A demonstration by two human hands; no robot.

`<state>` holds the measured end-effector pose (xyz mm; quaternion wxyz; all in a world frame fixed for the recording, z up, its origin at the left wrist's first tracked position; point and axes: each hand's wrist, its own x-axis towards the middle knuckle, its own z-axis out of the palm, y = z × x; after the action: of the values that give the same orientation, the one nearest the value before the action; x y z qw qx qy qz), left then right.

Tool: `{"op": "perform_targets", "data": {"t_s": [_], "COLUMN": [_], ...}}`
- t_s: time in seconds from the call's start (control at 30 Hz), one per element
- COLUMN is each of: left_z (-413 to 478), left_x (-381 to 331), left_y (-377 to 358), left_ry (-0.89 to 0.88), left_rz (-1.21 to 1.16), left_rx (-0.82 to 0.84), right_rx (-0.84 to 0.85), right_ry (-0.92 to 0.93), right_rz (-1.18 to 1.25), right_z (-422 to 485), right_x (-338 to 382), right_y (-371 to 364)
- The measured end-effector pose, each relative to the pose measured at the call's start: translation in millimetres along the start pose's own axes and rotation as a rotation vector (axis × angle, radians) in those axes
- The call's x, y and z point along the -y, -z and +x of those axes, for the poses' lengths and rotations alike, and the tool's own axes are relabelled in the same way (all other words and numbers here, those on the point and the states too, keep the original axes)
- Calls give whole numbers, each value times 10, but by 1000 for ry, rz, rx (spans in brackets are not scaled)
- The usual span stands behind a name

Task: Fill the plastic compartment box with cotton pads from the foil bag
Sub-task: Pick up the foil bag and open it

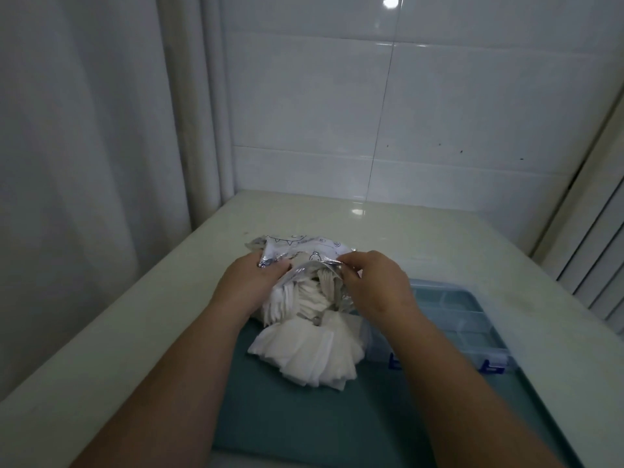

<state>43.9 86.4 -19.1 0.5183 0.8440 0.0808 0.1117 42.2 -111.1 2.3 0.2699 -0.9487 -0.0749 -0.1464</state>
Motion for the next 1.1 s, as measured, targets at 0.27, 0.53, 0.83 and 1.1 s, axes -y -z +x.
{"op": "perform_targets", "data": {"t_s": [0.27,0.53,0.83,1.1], "left_z": [-56,-212,-128,-89], "left_x": [-80,-201,-9,9], "left_y": [56,115,89,83], "left_ry": [-193,-293,-299,-372], "left_rz": [276,418,408,348], "left_rx": [-252,-4,174,100], "right_rx": [153,494,506,478], "right_ry": [-18,-100,-148,-82], "right_rz": [-2,-65,-195,-174], "right_z": [-65,-141,-107,-162], "right_x": [32,-288,-341,-245], "right_y": [100,540,445,525]}}
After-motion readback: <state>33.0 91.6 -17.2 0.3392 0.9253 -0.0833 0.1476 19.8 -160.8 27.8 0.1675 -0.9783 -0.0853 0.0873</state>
